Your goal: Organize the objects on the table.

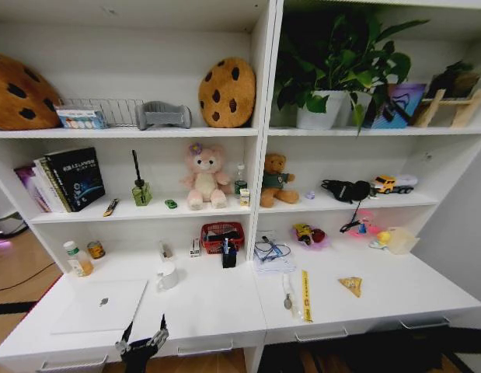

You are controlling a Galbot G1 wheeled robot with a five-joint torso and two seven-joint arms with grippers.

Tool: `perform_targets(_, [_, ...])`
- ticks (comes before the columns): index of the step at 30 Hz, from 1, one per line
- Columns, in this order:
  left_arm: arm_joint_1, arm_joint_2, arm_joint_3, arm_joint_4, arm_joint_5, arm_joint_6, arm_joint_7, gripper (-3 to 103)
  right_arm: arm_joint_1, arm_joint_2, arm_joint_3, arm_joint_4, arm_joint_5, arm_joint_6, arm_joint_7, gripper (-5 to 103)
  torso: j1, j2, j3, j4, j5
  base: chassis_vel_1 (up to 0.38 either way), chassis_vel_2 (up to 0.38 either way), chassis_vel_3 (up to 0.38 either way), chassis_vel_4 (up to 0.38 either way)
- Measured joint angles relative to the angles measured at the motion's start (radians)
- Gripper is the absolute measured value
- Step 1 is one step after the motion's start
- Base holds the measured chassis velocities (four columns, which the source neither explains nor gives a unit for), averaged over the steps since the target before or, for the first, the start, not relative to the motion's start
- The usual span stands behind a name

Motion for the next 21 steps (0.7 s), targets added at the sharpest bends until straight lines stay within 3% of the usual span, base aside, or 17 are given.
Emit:
perform_targets(9, [0.021, -0.006, -0.004, 0.003, 0.012, 0.001, 0.001, 99, 0.265, 0.042, 0.002, -0.271, -0.017, -0.042, -0.052, 27, 0.000, 0.000, 0.000, 0.0001, 0.0002, 0.000, 0.000, 0.000, 0.000])
perform_targets(14, [0.032, -0.009, -0.009, 0.005, 0.015, 0.003, 0.001, 99, 0.334, 0.064, 0.003, -0.310, 0.012, -0.100, -0.078, 27, 0.000, 0.000, 0.000, 0.0001, 0.0000, 0.000, 0.000, 0.000, 0.000])
perform_targets(21, [0.037, -0.012, -0.021, 0.000, 0.011, 0.004, 0.001, 99, 0.387, 0.075, 0.007, -0.334, -0.020, -0.103, -0.056, 27, 0.000, 0.000, 0.000, 0.0001, -0.0001, 0.000, 0.000, 0.000, 0.000])
